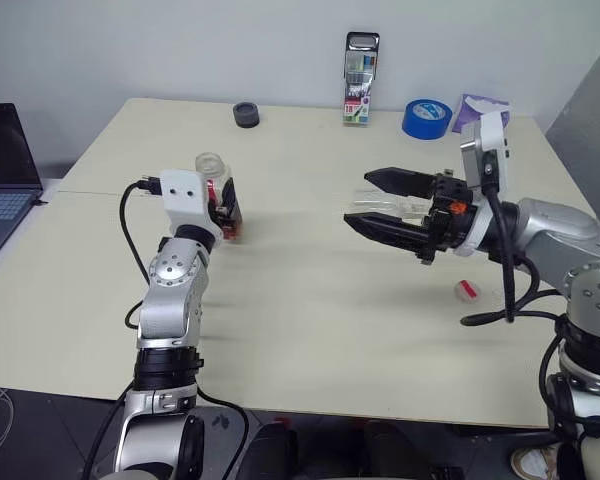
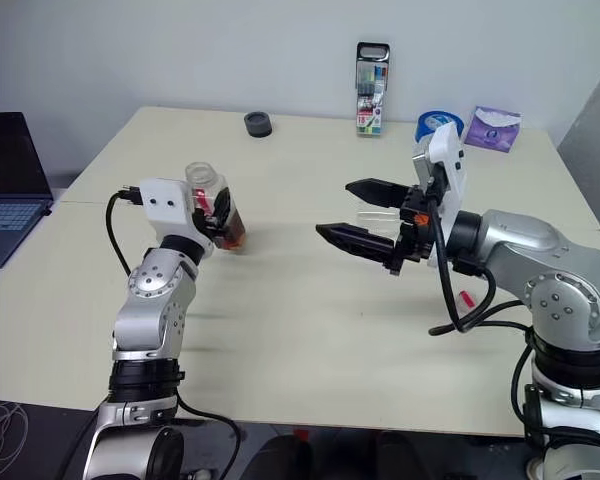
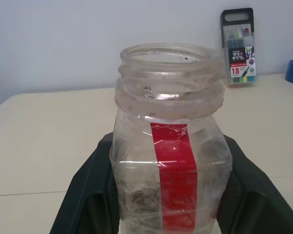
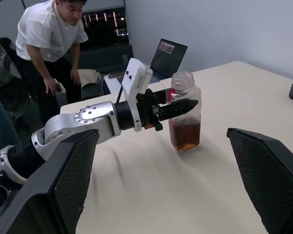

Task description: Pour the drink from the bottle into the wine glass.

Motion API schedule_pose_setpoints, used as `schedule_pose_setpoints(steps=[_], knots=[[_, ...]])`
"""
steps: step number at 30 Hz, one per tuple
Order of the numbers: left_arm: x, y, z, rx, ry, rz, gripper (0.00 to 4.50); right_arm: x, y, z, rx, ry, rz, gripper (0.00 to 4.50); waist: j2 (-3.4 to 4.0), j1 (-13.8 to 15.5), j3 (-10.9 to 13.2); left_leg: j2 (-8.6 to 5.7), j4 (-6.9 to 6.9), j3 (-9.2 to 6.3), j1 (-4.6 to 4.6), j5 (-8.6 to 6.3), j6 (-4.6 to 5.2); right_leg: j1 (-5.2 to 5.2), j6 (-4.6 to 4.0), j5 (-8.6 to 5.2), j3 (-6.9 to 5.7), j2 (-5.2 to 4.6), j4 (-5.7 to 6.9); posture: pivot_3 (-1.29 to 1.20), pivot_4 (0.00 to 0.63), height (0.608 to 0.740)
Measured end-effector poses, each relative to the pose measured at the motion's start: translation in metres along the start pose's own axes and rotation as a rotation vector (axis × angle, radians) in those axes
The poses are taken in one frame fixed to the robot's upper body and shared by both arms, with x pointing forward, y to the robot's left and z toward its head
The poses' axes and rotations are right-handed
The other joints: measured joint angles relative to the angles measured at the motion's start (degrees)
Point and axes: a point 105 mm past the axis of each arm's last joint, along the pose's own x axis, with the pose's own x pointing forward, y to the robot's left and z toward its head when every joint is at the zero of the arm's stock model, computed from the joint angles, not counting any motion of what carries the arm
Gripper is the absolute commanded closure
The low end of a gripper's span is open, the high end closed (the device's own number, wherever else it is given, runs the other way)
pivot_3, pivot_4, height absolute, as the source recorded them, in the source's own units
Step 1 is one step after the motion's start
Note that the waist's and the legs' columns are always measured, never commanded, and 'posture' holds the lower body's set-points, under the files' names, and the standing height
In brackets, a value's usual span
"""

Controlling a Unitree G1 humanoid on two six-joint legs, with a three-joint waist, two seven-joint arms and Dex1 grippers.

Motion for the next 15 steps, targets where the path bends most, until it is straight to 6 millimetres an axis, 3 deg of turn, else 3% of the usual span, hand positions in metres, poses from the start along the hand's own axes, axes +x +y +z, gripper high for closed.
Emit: schedule_pose_setpoints(steps=[11,15], knots=[[0.0,0.008,-0.012,-0.034,0.019,-0.026,2.39,0.004,0.002,-0.002,-0.001,-0.002,0.002,0.02,0.0,-0.1,0.0,0.0,0.0,0.0,0.0,0.0,0.0,-0.01,0.0,0.0,0.0,0.0,0.01,0.0,0.15,0.74],[0.0,0.01,-0.014,-0.034,0.022,-0.02,1.25,0.004,0.001,-0.001,-0.009,-0.011,-0.004,0.0,0.0,-0.1,0.0,0.0,0.0,0.0,0.01,0.0,0.01,-0.01,0.0,0.0,0.0,0.0,0.01,0.0,0.15,0.74]])
